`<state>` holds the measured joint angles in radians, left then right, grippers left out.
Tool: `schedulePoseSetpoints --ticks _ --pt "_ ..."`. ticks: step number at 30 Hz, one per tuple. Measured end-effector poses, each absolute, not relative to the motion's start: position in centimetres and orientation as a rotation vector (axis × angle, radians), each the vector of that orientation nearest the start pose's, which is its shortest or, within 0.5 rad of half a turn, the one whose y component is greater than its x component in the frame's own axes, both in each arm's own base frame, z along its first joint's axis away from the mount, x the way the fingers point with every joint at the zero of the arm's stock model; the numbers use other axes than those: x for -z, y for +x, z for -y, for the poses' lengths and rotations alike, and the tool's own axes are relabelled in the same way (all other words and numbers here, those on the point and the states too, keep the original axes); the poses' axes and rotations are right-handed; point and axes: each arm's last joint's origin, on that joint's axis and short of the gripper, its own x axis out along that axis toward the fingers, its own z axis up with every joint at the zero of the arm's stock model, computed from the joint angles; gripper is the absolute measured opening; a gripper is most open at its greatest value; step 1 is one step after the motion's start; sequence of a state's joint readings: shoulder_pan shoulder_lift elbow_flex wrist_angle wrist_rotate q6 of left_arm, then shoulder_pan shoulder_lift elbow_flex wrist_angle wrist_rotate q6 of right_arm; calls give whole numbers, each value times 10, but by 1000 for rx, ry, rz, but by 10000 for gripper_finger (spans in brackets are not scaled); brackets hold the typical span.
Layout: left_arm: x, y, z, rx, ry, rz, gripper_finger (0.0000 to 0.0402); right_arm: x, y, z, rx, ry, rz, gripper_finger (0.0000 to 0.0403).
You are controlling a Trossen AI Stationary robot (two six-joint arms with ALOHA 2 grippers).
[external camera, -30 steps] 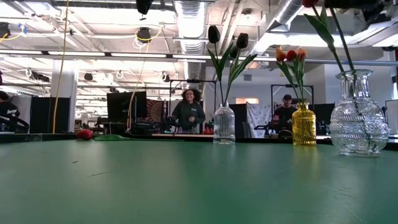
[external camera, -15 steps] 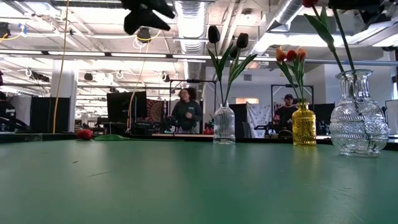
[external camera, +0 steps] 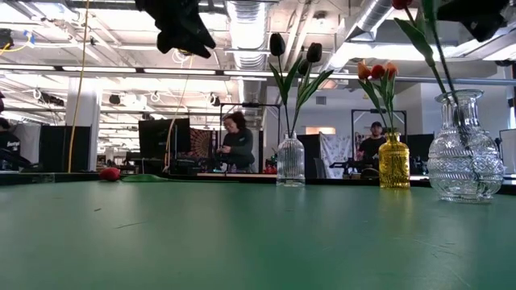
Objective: Sort flowers into vase by color
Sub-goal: Put the bottom red flower into the bottom transparent vase, then put the red flower into the right transparent vase
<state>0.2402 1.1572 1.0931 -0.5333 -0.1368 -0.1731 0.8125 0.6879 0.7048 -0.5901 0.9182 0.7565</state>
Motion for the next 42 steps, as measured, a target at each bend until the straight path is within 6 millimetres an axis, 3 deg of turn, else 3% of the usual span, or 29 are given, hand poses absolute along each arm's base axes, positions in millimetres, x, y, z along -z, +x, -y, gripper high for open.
schedulePoseSetpoints --ticks 7,16,25,34,37,42 --pt "-330 224 -91 -517 -160 -624 166 -303 104 -70 223 410 -416 210" --pt "-314 212 -128 -565 -229 -740 166 -334 100 -63 120 520 -460 208" --pt "-261 220 -182 -549 -229 -986 166 -362 95 -59 39 624 -434 194" --pt "-197 198 -256 -618 -358 -1096 166 -362 95 -59 40 623 -435 183" --pt "-175 198 -268 -603 -407 -1110 166 -362 95 -59 42 622 -434 181" --pt "-155 204 -270 -572 -369 -1189 166 -362 95 -59 56 636 -427 179"
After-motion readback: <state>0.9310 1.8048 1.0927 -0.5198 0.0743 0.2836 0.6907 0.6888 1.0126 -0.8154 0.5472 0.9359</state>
